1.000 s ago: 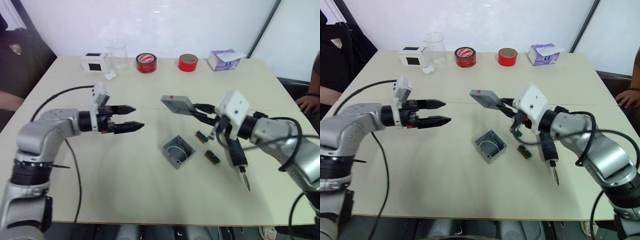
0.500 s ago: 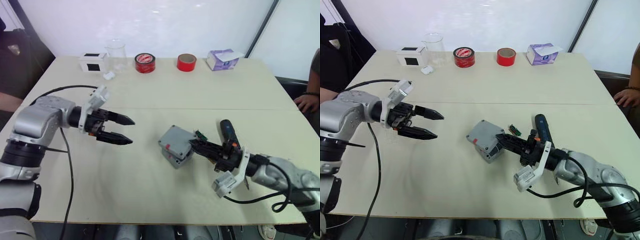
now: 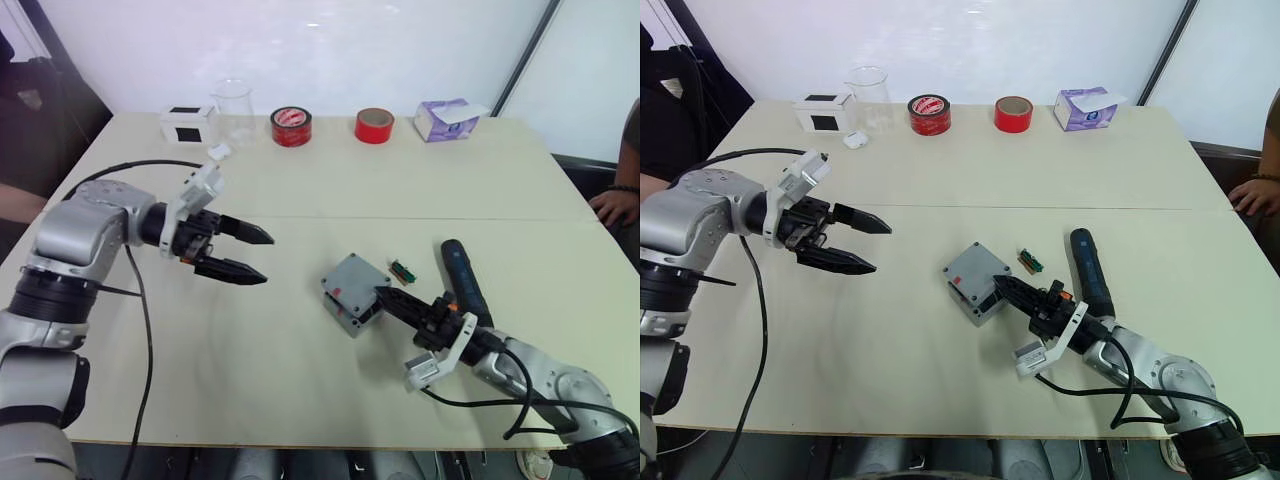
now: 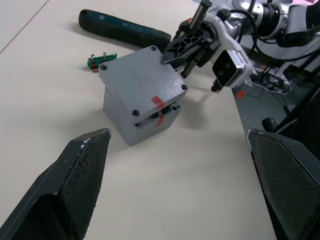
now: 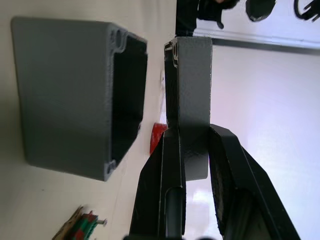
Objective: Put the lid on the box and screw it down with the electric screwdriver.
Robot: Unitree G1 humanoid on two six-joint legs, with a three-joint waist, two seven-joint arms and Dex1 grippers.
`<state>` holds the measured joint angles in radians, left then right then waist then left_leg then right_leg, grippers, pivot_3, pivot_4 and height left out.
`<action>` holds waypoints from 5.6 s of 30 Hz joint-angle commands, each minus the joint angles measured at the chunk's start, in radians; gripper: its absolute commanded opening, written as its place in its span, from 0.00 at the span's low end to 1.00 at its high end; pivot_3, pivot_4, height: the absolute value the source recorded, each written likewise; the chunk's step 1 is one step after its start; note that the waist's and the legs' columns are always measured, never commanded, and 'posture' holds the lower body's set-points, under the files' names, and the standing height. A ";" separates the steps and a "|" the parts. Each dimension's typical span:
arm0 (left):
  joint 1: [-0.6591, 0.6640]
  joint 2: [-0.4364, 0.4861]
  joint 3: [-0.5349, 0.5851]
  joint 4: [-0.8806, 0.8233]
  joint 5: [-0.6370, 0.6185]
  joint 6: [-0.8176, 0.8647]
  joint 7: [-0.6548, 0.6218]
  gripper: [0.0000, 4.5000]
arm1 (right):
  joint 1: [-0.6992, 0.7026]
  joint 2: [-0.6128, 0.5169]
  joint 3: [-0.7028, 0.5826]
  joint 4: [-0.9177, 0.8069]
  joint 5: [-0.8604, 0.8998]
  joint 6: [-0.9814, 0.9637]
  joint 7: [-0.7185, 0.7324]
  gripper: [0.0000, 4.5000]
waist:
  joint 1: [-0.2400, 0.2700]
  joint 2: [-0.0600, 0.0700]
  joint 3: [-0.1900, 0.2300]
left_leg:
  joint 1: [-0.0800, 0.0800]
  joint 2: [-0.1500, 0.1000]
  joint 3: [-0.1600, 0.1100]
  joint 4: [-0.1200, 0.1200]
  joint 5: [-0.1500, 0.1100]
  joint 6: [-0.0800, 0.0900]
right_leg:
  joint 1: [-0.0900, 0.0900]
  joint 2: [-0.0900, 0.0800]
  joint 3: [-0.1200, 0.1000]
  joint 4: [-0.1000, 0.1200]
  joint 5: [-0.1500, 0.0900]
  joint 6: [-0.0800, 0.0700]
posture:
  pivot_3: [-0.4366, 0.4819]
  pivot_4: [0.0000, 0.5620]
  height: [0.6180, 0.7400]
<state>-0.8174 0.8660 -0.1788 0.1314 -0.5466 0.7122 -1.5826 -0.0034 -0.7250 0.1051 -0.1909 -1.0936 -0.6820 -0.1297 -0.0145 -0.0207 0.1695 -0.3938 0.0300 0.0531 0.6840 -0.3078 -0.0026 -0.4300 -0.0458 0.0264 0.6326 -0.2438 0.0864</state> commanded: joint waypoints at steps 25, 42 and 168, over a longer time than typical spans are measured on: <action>0.004 -0.006 0.032 -0.051 0.004 -0.001 0.044 1.00 | 0.036 -0.069 0.052 0.063 -0.009 0.020 -0.148 0.04 | 0.000 0.000 0.000 | 0.001 0.000 0.000 0.000 0.000 0.000 | 0.001 0.000 0.000 0.001 0.000 0.000 | 0.48 0.27 1.00; 0.021 -0.005 0.044 -0.074 -0.007 0.007 0.069 1.00 | -0.001 -0.066 0.104 0.097 -0.001 0.034 -0.150 0.04 | -0.001 0.000 0.000 | 0.002 0.000 0.000 0.001 0.000 0.000 | 0.001 0.000 0.000 0.003 0.000 0.000 | 0.48 0.27 1.00; 0.035 -0.550 -0.215 0.320 0.449 -0.494 0.296 0.00 | 0.182 -0.032 -0.100 -0.431 1.451 1.142 0.813 0.99 | 0.004 -0.006 -0.025 | 0.020 0.002 -0.007 0.000 -0.002 0.003 | 0.023 -0.001 0.003 -0.004 -0.001 -0.001 | 0.48 0.27 1.00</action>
<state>-0.7915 0.3092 -0.3739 0.4230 -0.1345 0.2062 -1.2932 0.1954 -0.7620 0.0397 -0.5855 0.3270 0.4306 0.6946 -0.0101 -0.0264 0.1441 -0.3741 0.0316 0.0459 0.6843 -0.3094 0.0001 -0.4071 -0.0465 0.0296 0.6290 -0.2446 0.0855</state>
